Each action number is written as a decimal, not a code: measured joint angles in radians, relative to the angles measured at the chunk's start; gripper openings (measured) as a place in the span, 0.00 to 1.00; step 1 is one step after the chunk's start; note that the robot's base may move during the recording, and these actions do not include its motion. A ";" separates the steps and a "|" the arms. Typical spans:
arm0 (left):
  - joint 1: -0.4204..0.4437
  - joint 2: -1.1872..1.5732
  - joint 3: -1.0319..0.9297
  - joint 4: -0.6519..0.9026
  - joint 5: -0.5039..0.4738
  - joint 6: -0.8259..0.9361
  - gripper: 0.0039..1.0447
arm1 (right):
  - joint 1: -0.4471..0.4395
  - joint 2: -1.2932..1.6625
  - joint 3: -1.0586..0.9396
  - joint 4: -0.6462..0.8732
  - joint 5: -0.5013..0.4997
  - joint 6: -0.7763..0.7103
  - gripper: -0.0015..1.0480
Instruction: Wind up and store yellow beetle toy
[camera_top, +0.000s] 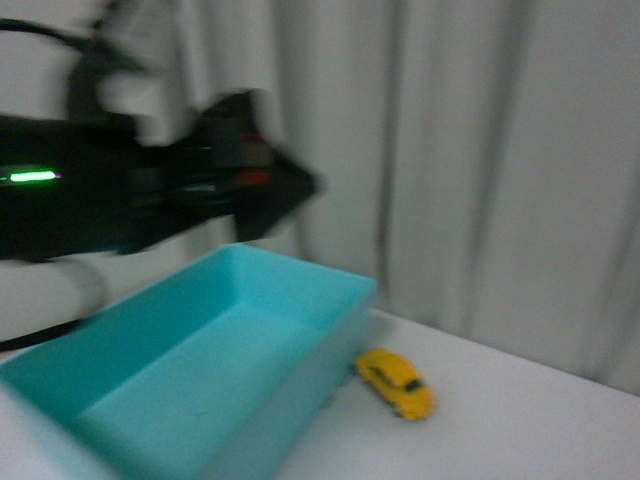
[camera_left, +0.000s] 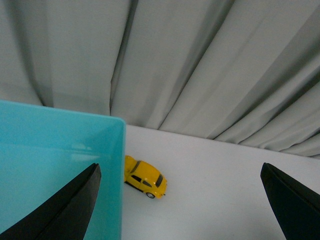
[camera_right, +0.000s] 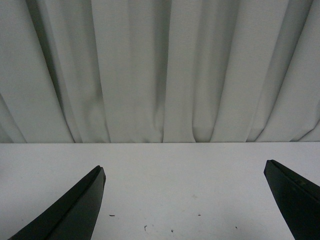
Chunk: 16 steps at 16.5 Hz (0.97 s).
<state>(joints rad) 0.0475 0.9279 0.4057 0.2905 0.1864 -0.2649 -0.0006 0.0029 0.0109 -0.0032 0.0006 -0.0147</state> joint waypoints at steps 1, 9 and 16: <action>0.003 0.135 0.054 0.049 0.040 0.025 0.94 | 0.000 0.001 0.000 -0.001 0.000 0.000 0.94; -0.055 0.753 0.692 -0.247 0.241 0.989 0.94 | 0.000 0.000 0.000 0.000 0.000 0.000 0.94; -0.143 1.062 1.086 -0.791 -0.072 1.914 0.94 | 0.000 0.000 0.000 0.000 0.000 0.000 0.94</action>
<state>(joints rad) -0.0952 1.9896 1.4918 -0.5003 0.1143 1.6493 -0.0002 0.0032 0.0109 -0.0036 0.0002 -0.0147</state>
